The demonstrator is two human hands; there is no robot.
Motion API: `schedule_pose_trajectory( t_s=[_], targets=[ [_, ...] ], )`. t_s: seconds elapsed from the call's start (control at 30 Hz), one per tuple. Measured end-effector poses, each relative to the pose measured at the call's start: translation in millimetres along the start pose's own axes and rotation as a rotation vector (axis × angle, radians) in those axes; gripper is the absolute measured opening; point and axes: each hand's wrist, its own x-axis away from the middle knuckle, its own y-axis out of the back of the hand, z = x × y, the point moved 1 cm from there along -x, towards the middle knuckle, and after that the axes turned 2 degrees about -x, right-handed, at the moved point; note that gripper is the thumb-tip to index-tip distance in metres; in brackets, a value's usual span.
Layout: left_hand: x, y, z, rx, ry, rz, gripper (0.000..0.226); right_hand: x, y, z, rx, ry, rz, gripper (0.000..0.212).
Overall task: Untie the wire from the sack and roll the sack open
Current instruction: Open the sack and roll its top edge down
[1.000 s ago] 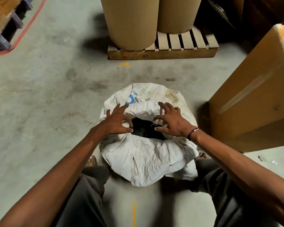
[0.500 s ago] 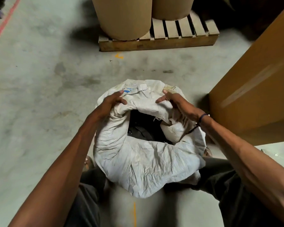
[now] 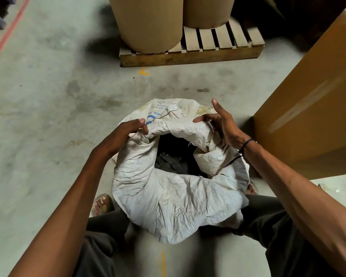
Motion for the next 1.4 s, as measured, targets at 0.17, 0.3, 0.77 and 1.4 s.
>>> schedule_pose_trajectory(
  t_s=[0.17, 0.3, 0.77, 1.4],
  targets=[
    [23, 3, 13, -0.421, 0.005, -0.044, 0.034, 6, -3, 2, 0.053, 0.08, -0.067, 0.069],
    [21, 2, 27, -0.592, 0.11, 0.018, 0.058, 7, 0, 4, 0.068, 0.095, -0.175, 0.061],
    [-9, -38, 32, -0.642, 0.175, -0.026, 0.086, -5, -1, 9, 0.26, 0.103, -0.264, 0.05],
    [-20, -24, -8, 0.652, 0.183, -0.183, 0.021, 22, -20, -50, 0.891, -0.093, -0.342, 0.076]
  ],
)
